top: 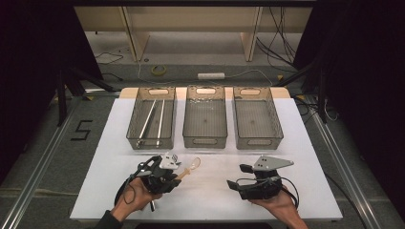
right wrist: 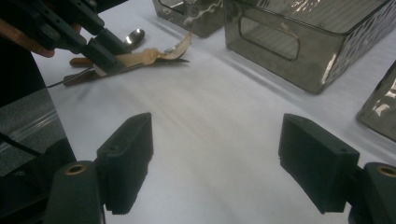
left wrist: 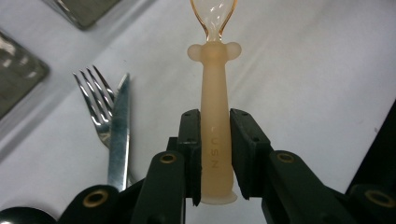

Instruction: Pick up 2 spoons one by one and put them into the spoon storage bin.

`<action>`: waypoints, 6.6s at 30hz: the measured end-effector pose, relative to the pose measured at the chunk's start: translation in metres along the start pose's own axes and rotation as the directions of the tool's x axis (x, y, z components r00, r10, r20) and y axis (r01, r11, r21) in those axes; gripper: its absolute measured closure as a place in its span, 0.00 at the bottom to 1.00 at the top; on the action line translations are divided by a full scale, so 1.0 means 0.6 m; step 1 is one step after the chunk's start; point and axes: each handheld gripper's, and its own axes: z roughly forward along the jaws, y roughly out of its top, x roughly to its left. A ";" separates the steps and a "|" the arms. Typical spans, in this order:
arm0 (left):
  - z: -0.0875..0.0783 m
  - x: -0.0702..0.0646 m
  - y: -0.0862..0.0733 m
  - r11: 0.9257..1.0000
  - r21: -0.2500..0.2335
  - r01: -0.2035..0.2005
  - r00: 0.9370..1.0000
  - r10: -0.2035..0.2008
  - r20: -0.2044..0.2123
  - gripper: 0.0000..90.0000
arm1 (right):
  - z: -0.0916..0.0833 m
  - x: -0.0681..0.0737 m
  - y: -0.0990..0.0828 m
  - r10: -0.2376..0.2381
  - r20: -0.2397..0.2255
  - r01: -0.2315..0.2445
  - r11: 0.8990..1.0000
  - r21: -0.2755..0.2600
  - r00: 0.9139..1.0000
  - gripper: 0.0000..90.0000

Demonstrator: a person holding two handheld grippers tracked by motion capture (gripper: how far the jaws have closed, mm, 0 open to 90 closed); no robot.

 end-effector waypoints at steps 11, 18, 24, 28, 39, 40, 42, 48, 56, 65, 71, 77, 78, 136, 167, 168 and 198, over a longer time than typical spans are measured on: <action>-0.006 0.031 0.035 0.995 -0.089 0.043 0.998 -0.046 -0.033 0.82 | -0.010 -0.005 -0.002 0.017 0.014 -0.016 0.998 -0.052 1.000 0.30; -0.008 0.052 0.050 0.988 -0.133 0.077 0.996 -0.084 -0.042 0.82 | -0.015 -0.009 -0.003 0.033 0.018 -0.032 0.997 -0.077 0.999 0.30; -0.007 0.063 0.069 0.984 -0.157 0.086 0.994 -0.096 -0.054 0.82 | -0.015 -0.010 -0.004 0.040 0.016 -0.039 0.996 -0.081 0.999 0.30; -0.009 0.073 0.086 0.978 -0.188 0.094 0.992 -0.108 -0.063 0.82 | -0.015 -0.010 -0.004 0.041 0.016 -0.039 0.996 -0.082 0.999 0.30; -0.002 0.106 0.117 0.960 -0.238 0.147 0.983 -0.168 -0.072 0.82 | -0.013 -0.010 -0.005 0.039 0.013 -0.038 0.996 -0.075 0.999 0.30; 0.000 0.109 0.121 0.959 -0.239 0.150 0.983 -0.171 -0.071 0.82 | -0.013 -0.010 -0.005 0.040 0.014 -0.039 0.996 -0.075 0.999 0.30; 0.003 0.113 0.128 0.957 -0.246 0.153 0.981 -0.176 -0.075 0.82 | -0.013 -0.011 -0.006 0.041 0.014 -0.040 0.996 -0.076 0.999 0.30; 0.006 0.127 0.144 0.948 -0.267 0.175 0.976 -0.202 -0.077 0.82 | -0.013 -0.011 -0.006 0.042 0.014 -0.041 0.996 -0.075 0.999 0.30; 0.021 0.143 0.165 0.943 -0.268 0.197 0.971 -0.226 -0.079 0.82 | -0.012 -0.011 -0.006 0.041 0.011 -0.040 0.997 -0.072 0.999 0.30; 0.041 0.152 0.180 0.929 -0.282 0.240 0.961 -0.269 -0.067 0.82 | -0.010 -0.010 -0.007 0.036 0.009 -0.036 0.997 -0.069 0.999 0.30; 0.050 0.159 0.189 0.916 -0.296 0.270 0.955 -0.294 -0.040 0.82 | -0.010 -0.011 -0.007 0.041 0.008 -0.040 0.997 -0.072 0.999 0.30; 0.065 0.164 0.193 0.916 -0.289 0.278 0.952 -0.304 -0.048 0.82 | -0.010 -0.012 -0.007 0.041 0.007 -0.040 0.997 -0.069 0.999 0.30; 0.066 0.166 0.194 0.915 -0.292 0.280 0.950 -0.307 -0.052 0.82 | -0.010 -0.012 -0.007 0.041 0.008 -0.041 0.997 -0.067 0.999 0.30; -0.035 0.128 0.103 0.937 -0.148 0.317 0.931 -0.337 -0.138 0.21 | -0.008 -0.010 -0.007 0.035 0.001 -0.035 0.998 -0.052 0.999 0.30; -0.045 0.099 -0.028 0.928 0.002 0.373 0.913 -0.366 -0.180 0.17 | -0.005 -0.009 -0.007 0.032 0.002 -0.032 0.999 -0.038 0.999 0.30; -0.044 0.098 -0.030 0.927 0.004 0.374 0.913 -0.368 -0.179 0.17 | -0.005 -0.009 -0.007 0.032 0.002 -0.032 0.999 -0.037 0.999 0.30; -0.023 0.092 -0.075 0.908 0.182 0.378 0.919 -0.344 -0.190 0.27 | -0.005 -0.007 -0.007 0.026 0.004 -0.026 0.999 -0.035 1.000 0.30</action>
